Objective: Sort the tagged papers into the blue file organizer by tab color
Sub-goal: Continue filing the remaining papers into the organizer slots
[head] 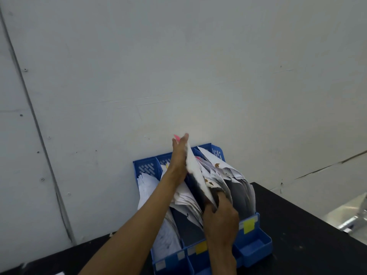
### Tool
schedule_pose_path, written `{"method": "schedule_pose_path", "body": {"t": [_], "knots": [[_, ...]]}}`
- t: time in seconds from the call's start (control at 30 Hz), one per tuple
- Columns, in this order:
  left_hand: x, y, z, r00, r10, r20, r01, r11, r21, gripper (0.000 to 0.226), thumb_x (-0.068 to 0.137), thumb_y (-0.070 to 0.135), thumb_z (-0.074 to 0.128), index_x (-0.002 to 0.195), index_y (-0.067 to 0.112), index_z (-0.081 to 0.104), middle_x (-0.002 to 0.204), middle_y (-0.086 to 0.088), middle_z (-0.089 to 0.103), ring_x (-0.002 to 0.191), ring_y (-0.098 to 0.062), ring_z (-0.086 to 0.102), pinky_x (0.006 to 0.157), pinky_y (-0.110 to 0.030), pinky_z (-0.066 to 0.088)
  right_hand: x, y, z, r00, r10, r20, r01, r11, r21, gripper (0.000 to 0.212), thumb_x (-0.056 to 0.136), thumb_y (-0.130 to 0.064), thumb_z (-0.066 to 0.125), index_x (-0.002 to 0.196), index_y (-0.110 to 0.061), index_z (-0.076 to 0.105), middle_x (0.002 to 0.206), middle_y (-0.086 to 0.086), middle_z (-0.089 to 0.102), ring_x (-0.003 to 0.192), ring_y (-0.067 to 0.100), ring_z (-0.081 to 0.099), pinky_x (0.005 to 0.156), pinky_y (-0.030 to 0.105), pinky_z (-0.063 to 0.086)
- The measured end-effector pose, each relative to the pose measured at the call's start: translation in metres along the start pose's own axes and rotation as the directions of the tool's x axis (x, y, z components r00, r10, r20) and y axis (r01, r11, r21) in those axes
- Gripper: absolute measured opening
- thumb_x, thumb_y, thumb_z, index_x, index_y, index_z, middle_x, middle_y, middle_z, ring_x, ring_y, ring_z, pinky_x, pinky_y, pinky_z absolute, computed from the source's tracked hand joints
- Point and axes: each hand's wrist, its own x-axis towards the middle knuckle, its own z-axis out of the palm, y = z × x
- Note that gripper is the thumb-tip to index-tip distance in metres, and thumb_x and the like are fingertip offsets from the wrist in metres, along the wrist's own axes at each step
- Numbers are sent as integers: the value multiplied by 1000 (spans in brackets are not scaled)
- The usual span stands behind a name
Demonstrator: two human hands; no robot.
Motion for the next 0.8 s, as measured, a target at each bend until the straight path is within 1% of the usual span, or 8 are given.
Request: {"method": "schedule_pose_path", "body": {"t": [0.1, 0.17, 0.2, 0.27, 0.4, 0.57, 0.63, 0.8], "knots": [[-5, -6, -1, 991, 21, -133, -12, 997, 70, 76, 97, 26, 49, 154, 33, -2, 158, -12, 23, 122, -27, 52, 86, -31, 54, -1, 2, -4, 1000, 8, -18, -10, 994, -112, 9, 90, -14, 61, 86, -14, 69, 76, 3, 67, 68, 20, 62, 55, 26, 40], [-3, -9, -1, 986, 36, -164, 0, 976, 218, 69, 101, 10, 36, 155, 25, -4, 160, -4, 15, 99, -5, 54, 73, -4, 46, -1, 5, -7, 990, 122, 70, -109, 980, -168, 11, 91, -15, 59, 86, -13, 69, 81, 5, 69, 71, 21, 62, 58, 24, 37], [-9, -8, 4, 987, 55, -150, -4, 947, 320, 66, 101, 6, 31, 155, 22, -4, 161, -3, 9, 104, -6, 53, 74, -1, 41, 0, 6, -8, 983, 156, 93, -138, 975, -173, 14, 93, -18, 58, 84, -14, 68, 81, 5, 69, 69, 20, 60, 58, 24, 37], [-17, -13, 8, 977, 179, -112, -99, 856, 507, 64, 102, 5, 29, 155, 20, -2, 163, -3, -1, 142, -18, 29, 101, -17, 31, 2, 7, -8, 989, 135, 59, -130, 989, -71, 16, 94, -19, 58, 80, -13, 64, 74, 4, 65, 63, 15, 55, 52, 24, 37], [-11, -23, 6, 887, 462, 24, -358, 653, 667, 69, 102, 27, 43, 155, 28, -1, 161, 6, -17, 149, -12, -6, 117, -31, 12, 6, 3, -4, 994, 9, -108, -3, 998, 56, 4, 88, -10, 66, 90, -10, 69, 76, 3, 67, 66, 14, 60, 58, 25, 48], [-2, -39, 3, 948, 296, 116, -241, 433, 869, 61, 100, 57, 24, 151, 42, -6, 156, 3, -32, 143, -16, -29, 117, -54, -8, -2, 14, 5, 984, 112, 137, -101, 991, -89, 9, 86, -15, 68, 94, -9, 69, 90, 7, 69, 83, 20, 65, 72, 27, 50], [-6, -36, 1, 960, 267, 88, -202, 435, 878, 61, 98, 61, 17, 150, 44, -9, 154, 4, -34, 142, -15, -32, 113, -56, -14, -1, 9, 2, 980, 131, 150, -125, 991, -44, 20, 84, -16, 71, 101, -7, 66, 99, 9, 68, 91, 24, 64, 80, 31, 52], [-35, -3, -34, 867, 498, -9, -336, 599, 727, 59, 96, 62, 16, 151, 42, 10, 160, 11, -17, 145, -4, -18, 117, -50, -7, 4, -17, -16, 997, 62, 45, -62, 998, 18, 27, 87, -16, 66, 111, -6, 62, 109, 11, 62, 101, 33, 60, 82, 39, 50]]}}
